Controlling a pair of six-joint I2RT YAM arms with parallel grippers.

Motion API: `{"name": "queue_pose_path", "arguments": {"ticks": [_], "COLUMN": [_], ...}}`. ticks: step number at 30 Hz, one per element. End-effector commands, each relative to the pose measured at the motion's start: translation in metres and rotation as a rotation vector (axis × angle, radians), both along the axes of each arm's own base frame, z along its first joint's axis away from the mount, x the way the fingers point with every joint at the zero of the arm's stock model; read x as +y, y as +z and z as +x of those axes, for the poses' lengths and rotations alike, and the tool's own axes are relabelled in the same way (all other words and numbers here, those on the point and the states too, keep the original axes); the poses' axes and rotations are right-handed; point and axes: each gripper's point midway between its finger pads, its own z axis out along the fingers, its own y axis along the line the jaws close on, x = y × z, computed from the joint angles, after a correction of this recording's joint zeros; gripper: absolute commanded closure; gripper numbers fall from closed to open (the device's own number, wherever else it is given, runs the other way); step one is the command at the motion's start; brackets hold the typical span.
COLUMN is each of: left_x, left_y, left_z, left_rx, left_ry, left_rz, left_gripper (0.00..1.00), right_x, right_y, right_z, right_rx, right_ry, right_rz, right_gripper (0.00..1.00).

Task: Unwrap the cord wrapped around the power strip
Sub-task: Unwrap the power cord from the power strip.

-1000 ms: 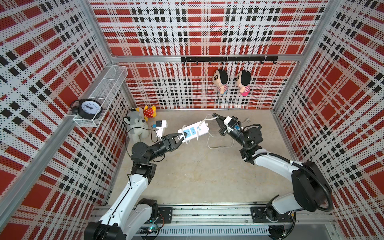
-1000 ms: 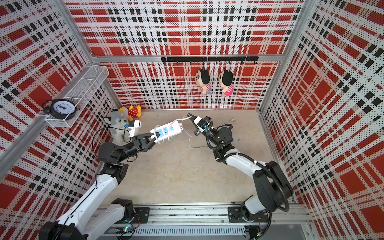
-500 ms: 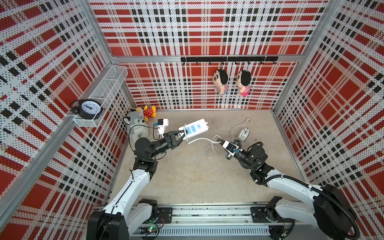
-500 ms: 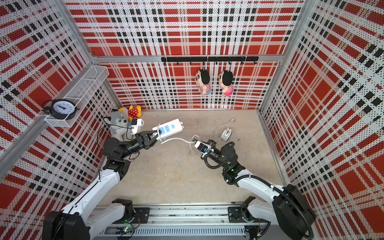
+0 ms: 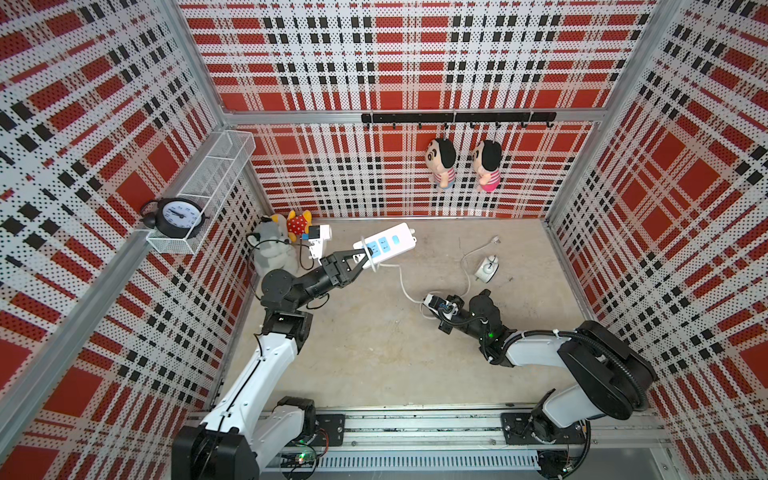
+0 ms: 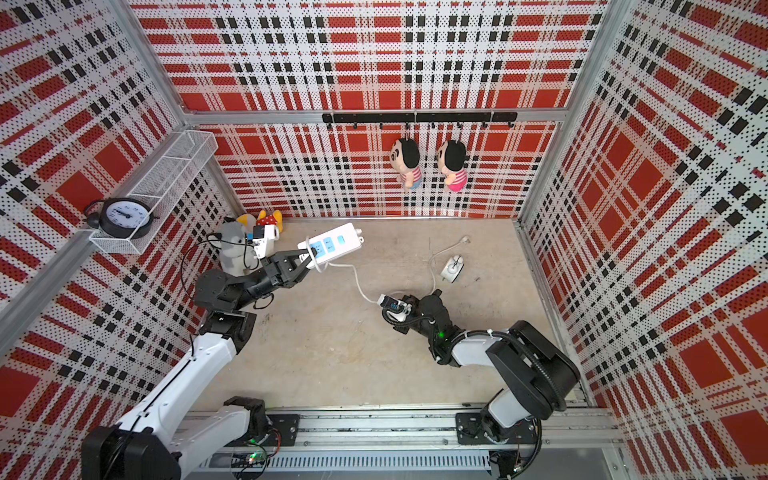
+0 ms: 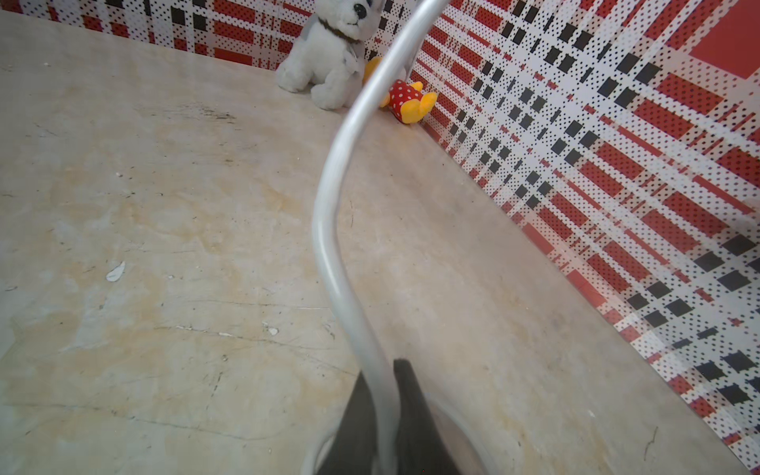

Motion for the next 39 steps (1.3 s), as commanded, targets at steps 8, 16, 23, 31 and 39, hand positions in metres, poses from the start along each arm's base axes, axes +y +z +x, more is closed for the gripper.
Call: {"name": "queue_pose_path", "arguments": {"ticks": [8,16,23,31,39], "left_x": [-0.001,-0.004,-0.006,-0.010,-0.013], "left_y": [0.022,0.014,0.023,0.022,0.027], "left_z": [-0.015,-0.026,-0.038,-0.042,-0.045], "left_rx": [-0.107,-0.097,-0.121,-0.120,-0.126], "left_ry": [-0.024,-0.054,-0.068,-0.083,-0.097], "left_rz": [0.005,0.011,0.000,-0.002,-0.008], "left_gripper": [1.00,1.00,1.00,1.00,1.00], "right_x": [-0.002,0.023,0.069,0.105,0.129], "right_y": [0.083,0.127,0.099,0.073,0.048], "right_z": [-0.052,-0.039,-0.009,0.010,0.020], "right_rx": [0.003,-0.029,0.028,0.072,0.117], "right_ry": [0.243,0.280,0.316,0.348,0.382], "right_rz": [0.236,0.392,0.430,0.403,0.360], "right_gripper": [0.09,0.19,0.29,0.23,0.26]}}
